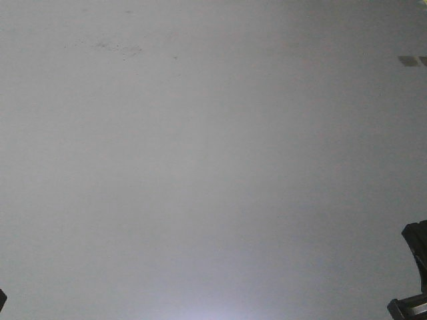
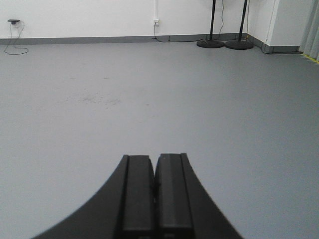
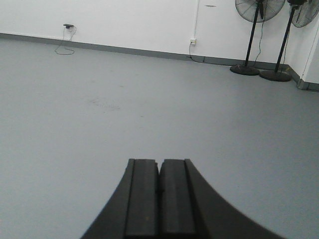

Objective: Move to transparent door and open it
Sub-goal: 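Drive the base across the grey floor toward the glass door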

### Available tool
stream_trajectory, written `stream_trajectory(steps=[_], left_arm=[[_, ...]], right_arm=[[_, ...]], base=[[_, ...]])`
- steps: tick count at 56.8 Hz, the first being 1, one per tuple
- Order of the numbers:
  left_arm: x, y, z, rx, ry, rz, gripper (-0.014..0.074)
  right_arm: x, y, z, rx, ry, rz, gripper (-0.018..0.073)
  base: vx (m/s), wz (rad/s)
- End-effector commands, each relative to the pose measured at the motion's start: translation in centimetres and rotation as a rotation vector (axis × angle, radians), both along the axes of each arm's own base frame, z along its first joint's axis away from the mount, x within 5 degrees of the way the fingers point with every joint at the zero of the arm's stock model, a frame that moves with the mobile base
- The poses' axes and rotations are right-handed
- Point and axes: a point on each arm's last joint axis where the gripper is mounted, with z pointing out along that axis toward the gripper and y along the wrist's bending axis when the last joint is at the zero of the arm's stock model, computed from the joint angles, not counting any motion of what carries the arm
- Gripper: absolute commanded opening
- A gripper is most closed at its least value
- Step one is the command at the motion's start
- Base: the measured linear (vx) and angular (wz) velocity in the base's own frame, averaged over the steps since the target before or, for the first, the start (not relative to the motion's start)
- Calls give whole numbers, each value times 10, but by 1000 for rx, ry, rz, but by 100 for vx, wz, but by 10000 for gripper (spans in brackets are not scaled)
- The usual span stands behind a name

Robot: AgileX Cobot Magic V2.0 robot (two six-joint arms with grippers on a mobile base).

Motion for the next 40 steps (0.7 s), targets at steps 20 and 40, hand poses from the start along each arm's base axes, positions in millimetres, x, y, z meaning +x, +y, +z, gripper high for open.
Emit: stream_trajectory(steps=[20, 40], left_arm=[[0, 0, 5, -25, -83, 0, -6], [0, 0, 5, -25, -83, 0, -6]], right_arm=[[0, -1, 7, 14, -95, -8, -1], [0, -1, 7, 14, -95, -8, -1]], base=[[23, 0], [32, 27]])
